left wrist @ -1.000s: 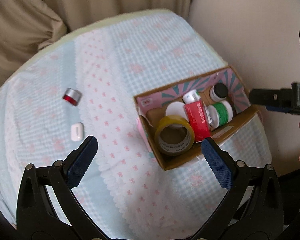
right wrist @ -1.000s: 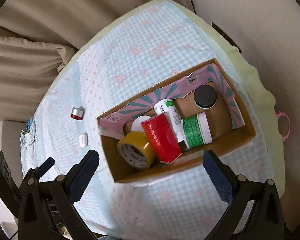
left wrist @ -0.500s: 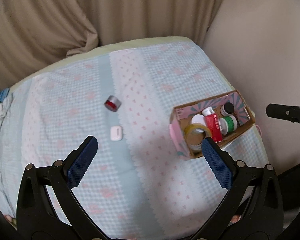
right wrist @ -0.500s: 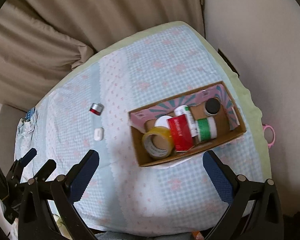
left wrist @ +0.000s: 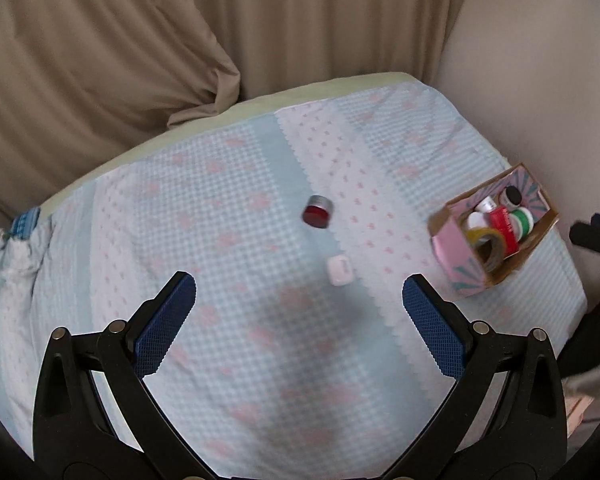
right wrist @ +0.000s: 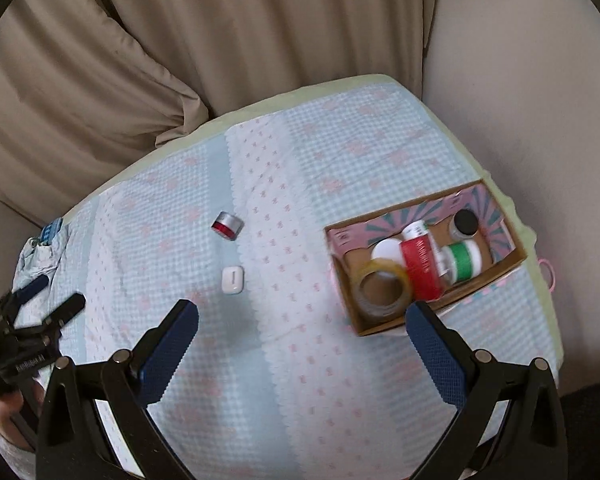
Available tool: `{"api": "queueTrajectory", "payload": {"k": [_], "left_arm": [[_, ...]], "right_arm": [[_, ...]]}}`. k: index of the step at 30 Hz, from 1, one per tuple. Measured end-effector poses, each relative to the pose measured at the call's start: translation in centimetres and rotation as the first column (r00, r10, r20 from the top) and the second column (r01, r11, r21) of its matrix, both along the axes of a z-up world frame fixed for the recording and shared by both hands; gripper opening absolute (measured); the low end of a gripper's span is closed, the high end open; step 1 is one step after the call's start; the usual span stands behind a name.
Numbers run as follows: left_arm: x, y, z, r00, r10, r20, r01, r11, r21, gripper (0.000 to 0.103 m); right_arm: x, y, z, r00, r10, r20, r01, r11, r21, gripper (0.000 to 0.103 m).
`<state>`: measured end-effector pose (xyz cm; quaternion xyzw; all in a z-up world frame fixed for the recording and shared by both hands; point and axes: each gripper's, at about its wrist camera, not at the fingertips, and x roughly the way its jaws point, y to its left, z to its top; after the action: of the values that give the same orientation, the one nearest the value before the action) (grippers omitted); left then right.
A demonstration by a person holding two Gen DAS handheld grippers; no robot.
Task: Organize rigid objects
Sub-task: 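Withdraw both tools from the box toward the PROYA jar and earbud case, then grasp the red-and-silver PROYA jar with the left tool while the right grasps the white earbud case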
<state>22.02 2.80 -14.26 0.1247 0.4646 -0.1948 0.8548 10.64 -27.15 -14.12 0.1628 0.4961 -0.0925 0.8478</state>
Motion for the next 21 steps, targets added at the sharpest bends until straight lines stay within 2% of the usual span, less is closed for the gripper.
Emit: {"api": "queueTrajectory", "payload": {"k": [4, 7, 13, 17, 21], "left_arm": [[3.5, 1.2, -1.3, 0.999, -0.044, -0.009, 0.044, 0.999, -0.001, 0.103], [6.3, 1.2, -2.9, 0.997, -0.069, -0.044, 0.068, 0.998, -0.017, 0.103], [11.2, -1.4, -7.5, 0.988, -0.128, -0.091, 0.13, 0.991, 0.02, 0.103], [14.6, -3.7, -11.6, 0.972, -0.183, -0.144, 0.189, 0.982, 0.023, 0.103], [17.9, -6.0, -17.2, 0.95, -0.217, -0.225, 0.226, 0.974, 0.015, 0.103]], "right_arm": [[0.8, 3.6, -1.7, 1.0, -0.001, -0.005, 0.001, 1.0, -0.023, 0.103], [1.8, 5.9, -3.4, 1.0, 0.017, -0.01, -0.017, 1.0, -0.016, 0.103], [4.8, 9.7, -7.4, 0.998, 0.048, -0.041, -0.048, 0.999, -0.004, 0.103], [7.2, 11.8, -10.9, 0.997, 0.055, -0.053, -0.057, 0.998, -0.041, 0.103], [9.2, 12.8, -15.4, 0.998, 0.025, -0.053, -0.028, 0.999, -0.04, 0.103]]}}
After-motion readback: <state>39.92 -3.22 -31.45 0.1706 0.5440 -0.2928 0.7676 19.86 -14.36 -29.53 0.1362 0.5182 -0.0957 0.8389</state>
